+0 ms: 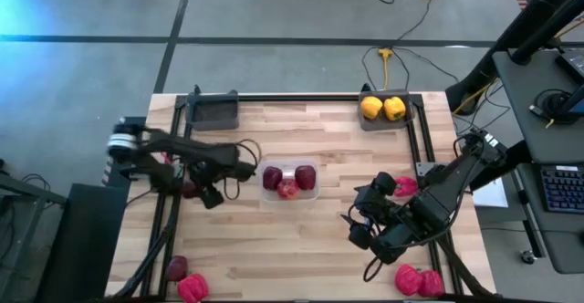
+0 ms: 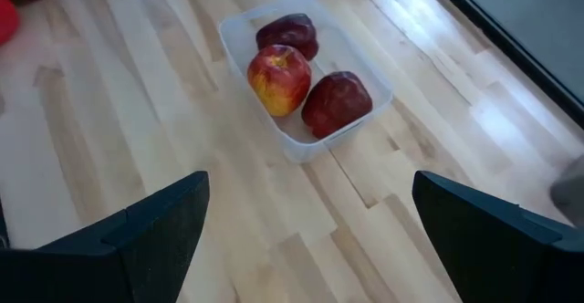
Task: Sort produce into baskets
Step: Put the red apple into the transparent bin
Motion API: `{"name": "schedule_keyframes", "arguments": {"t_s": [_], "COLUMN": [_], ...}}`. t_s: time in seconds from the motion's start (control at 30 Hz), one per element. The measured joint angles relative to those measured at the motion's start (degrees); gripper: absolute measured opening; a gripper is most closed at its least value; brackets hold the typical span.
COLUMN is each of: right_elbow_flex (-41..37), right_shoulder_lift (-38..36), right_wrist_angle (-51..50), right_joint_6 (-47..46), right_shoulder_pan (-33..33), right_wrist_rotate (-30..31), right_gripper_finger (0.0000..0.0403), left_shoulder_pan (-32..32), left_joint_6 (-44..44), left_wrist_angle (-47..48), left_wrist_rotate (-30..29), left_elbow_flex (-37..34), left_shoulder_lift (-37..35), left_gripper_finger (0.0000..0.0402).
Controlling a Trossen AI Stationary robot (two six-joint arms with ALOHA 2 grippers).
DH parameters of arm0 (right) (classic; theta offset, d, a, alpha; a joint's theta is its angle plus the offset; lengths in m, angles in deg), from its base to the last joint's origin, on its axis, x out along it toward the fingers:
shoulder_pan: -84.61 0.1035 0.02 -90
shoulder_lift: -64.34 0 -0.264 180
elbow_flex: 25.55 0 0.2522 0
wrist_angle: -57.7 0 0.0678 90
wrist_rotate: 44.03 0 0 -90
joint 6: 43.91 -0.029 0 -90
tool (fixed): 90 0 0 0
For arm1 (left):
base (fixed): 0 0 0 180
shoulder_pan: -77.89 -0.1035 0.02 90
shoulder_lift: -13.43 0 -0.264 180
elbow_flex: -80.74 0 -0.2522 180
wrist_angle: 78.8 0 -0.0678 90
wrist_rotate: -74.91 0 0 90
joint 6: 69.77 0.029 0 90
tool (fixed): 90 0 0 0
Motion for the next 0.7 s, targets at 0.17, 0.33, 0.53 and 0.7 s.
{"name": "schedule_keyframes", "arguments": {"t_s": [0.17, 0.33, 0.53, 0.7], "right_elbow_flex": [0.00, 0.40, 0.51, 0.52], "right_shoulder_lift": [-0.02, -0.22, -1.17, -1.31], "right_wrist_angle": [-0.52, -1.57, -2.98, -2.83], "right_joint_6": [-0.02, 0.43, -0.67, -2.17], "right_shoulder_pan": [-1.63, -2.84, -2.92, -2.90], "right_wrist_rotate": [0.02, -2.05, -3.15, -4.50], "right_gripper_finger": [0.0375, 0.0375, 0.0375, 0.0375], "left_shoulder_pan": [2.49, 2.27, 2.05, 1.94], "left_joint_6": [-14.55, -18.95, -17.03, -18.95], "left_wrist_angle": [-25.22, -49.14, -62.45, -66.01], "left_wrist_rotate": [-6.14, -20.68, -23.48, -26.81], "left_elbow_flex": [4.30, 4.09, 3.86, 3.99], "left_shoulder_lift": [-12.21, -13.03, -5.66, 0.34], "left_gripper_finger": [0.0250, 0.0249, 0.0251, 0.0263]}}
